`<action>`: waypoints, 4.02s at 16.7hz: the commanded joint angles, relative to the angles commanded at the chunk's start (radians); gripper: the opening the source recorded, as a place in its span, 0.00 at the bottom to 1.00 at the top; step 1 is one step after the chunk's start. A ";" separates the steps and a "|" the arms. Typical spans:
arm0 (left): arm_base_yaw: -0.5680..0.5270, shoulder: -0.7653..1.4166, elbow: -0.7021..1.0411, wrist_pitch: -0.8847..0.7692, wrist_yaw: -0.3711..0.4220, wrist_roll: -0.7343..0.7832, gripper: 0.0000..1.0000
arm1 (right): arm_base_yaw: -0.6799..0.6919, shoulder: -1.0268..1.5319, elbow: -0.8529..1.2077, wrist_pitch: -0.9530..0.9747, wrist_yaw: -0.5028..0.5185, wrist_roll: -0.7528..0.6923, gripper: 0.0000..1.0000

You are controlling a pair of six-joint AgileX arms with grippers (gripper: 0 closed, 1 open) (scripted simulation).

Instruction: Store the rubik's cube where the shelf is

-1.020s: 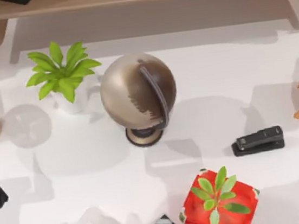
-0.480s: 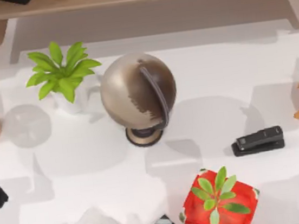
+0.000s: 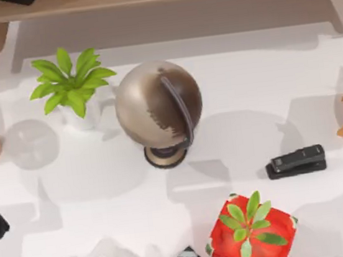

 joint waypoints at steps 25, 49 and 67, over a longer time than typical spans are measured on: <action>0.000 0.000 0.000 0.000 0.000 0.000 1.00 | -0.030 -0.048 -0.108 0.062 -0.028 0.003 0.00; 0.000 0.000 0.000 0.000 0.000 0.000 1.00 | -0.156 -0.222 -0.531 0.306 -0.162 0.006 0.00; 0.000 0.000 0.000 0.000 0.000 0.000 1.00 | -0.269 -0.293 -0.732 0.436 -0.276 0.007 0.45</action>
